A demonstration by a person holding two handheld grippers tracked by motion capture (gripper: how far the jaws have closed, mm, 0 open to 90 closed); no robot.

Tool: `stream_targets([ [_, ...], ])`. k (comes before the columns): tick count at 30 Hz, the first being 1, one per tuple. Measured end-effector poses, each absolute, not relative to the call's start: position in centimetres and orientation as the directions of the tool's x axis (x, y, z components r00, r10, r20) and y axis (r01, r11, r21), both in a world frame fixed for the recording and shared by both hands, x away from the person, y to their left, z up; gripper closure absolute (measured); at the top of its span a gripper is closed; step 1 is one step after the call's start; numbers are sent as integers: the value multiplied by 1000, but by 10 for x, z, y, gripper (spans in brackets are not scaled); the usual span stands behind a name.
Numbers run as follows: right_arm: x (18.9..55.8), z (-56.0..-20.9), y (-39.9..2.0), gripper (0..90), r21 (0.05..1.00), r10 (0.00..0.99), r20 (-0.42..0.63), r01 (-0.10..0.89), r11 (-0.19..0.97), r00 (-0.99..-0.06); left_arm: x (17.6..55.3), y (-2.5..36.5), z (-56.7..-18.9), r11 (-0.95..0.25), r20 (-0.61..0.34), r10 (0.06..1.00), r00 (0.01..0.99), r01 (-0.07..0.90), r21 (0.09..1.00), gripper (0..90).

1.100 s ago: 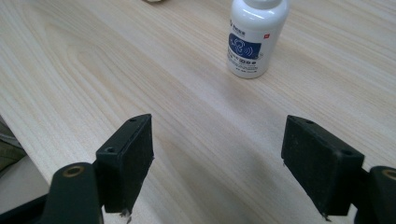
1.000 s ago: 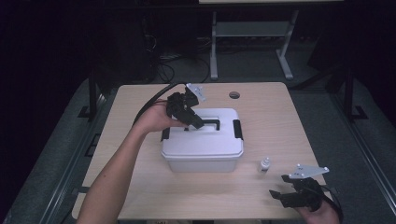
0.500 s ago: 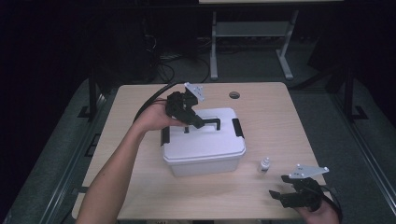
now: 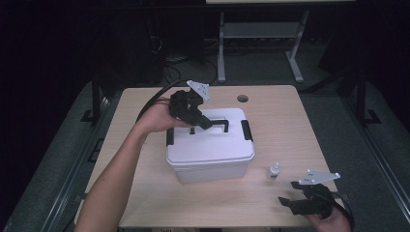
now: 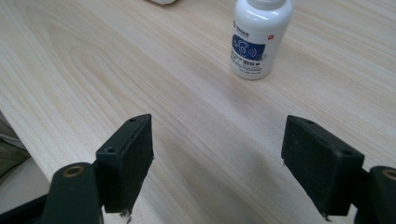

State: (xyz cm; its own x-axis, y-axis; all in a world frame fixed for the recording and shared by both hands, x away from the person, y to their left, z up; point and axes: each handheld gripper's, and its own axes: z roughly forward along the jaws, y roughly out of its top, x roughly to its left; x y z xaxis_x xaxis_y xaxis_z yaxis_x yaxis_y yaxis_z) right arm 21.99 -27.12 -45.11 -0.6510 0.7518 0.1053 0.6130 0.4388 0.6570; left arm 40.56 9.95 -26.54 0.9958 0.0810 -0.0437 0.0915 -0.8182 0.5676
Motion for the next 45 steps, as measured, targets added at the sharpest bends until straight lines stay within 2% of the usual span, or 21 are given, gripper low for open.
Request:
stream_targets([
  [19,220,-449,-273,245,657,759,97,614,437,-644,382,139,-232,-812,22,120,993,85,577,842],
  [45,221,-449,-273,244,653,764,92,618,438,-639,362,198,-230,-780,33,210,977,147,608,842],
])
